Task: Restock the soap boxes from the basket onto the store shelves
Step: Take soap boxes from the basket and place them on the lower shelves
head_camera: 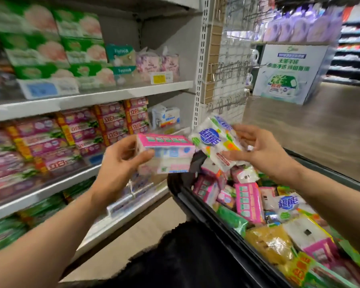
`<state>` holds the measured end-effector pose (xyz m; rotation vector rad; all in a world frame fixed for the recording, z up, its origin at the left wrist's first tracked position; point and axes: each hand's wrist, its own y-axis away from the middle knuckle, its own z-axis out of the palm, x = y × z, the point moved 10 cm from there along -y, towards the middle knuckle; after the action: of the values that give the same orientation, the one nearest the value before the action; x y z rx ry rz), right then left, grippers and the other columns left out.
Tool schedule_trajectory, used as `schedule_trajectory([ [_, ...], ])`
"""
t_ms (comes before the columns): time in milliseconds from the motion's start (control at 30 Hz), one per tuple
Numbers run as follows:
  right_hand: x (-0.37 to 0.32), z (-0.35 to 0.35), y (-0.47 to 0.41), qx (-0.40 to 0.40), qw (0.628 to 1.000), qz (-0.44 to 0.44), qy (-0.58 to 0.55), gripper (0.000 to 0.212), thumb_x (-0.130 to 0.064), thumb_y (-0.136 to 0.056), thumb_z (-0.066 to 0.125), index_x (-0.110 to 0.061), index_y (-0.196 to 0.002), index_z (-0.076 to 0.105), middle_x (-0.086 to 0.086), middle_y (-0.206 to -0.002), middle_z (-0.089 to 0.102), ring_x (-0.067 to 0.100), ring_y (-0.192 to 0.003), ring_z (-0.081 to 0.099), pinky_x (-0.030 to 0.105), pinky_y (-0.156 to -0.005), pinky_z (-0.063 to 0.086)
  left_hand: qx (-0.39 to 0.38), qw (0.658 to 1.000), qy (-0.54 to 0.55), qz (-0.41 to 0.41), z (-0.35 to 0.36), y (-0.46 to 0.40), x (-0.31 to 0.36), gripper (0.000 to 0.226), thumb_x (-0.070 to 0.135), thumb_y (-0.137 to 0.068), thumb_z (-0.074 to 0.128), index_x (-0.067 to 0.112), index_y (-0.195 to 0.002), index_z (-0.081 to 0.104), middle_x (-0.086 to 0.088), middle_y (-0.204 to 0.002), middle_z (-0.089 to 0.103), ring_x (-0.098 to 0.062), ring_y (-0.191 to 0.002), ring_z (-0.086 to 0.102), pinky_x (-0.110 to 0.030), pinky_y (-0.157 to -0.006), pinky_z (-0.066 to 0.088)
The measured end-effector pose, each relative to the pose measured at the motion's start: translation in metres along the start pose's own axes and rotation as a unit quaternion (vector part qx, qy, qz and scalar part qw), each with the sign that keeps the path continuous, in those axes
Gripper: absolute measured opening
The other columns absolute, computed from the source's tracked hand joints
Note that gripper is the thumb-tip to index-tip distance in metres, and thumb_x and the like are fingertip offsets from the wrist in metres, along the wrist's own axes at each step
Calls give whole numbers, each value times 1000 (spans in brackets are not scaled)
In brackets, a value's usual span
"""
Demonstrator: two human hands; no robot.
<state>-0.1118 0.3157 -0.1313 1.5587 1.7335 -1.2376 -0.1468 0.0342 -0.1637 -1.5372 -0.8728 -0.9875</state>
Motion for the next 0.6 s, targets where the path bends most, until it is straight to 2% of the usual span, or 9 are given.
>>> schedule_trajectory([
  [67,-33,47,-4,-44,997,-54,25,76,-18,-60,88,-16,-127,52,-15,-114,60,-16,-100,54,2,-89,39,58,998,-15,-4,-61,21,6,32,23,-76,73,13,-106,69,-1,-96,75,-15,-87,70,-24,-68,56],
  [167,-76,127,-1,-106,985,-127,41,79,-15,-60,89,-21,-129,51,-13,-116,60,-8,-101,58,6,-93,40,148,985,-82,-19,-151,68,8,26,24,-75,77,9,-95,69,5,-81,73,-5,-72,63,-16,-62,48],
  [200,-94,162,3,-121,977,-163,63,82,-21,-59,90,-20,-132,51,-14,-116,60,-6,-102,56,4,-93,38,191,976,-97,-33,-192,92,7,28,24,-75,76,3,-91,67,1,-77,71,-8,-70,60,-21,-62,46],
  [267,-117,204,10,-133,962,-217,93,85,-27,-58,90,-15,-134,52,-17,-116,58,-6,-104,52,1,-92,35,250,959,-113,-72,-247,124,-3,49,36,-65,83,-3,-87,64,-14,-76,65,-17,-71,55,-35,-67,44],
  [333,-138,258,17,-166,949,-249,101,89,-28,-58,90,-12,-136,50,-7,-123,59,4,-110,55,16,-99,40,330,928,-119,-122,-305,168,-7,58,48,-52,83,0,-79,64,-10,-65,59,-20,-62,51,-45,-68,46],
  [400,-156,315,28,-206,933,-272,115,91,-27,-58,90,-11,-137,49,4,-128,58,16,-114,56,27,-99,42,398,894,-128,-160,-354,212,-6,57,43,-51,81,-3,-79,65,-1,-52,51,-18,-53,41,-42,-67,45],
  [467,-175,367,45,-242,913,-307,120,89,-24,-58,90,-8,-136,50,9,-129,59,21,-115,56,22,-96,38,449,865,-131,-184,-393,254,-2,61,38,-53,83,-10,-85,64,-6,-55,49,-18,-53,41,-45,-66,49],
  [533,-187,416,65,-279,888,-343,128,87,-21,-57,91,-3,-133,52,13,-129,59,26,-116,56,15,-95,31,485,841,-128,-205,-420,292,0,45,37,-53,83,0,-73,68,-7,-56,49,-19,-54,45,-56,-73,55],
  [600,-196,463,86,-315,861,-373,141,87,-21,-58,91,-1,-133,51,15,-131,57,29,-119,55,15,-97,27,525,807,-141,-229,-444,330,1,29,30,-62,85,11,-62,63,-5,-54,49,-22,-54,50,-55,-67,57],
])
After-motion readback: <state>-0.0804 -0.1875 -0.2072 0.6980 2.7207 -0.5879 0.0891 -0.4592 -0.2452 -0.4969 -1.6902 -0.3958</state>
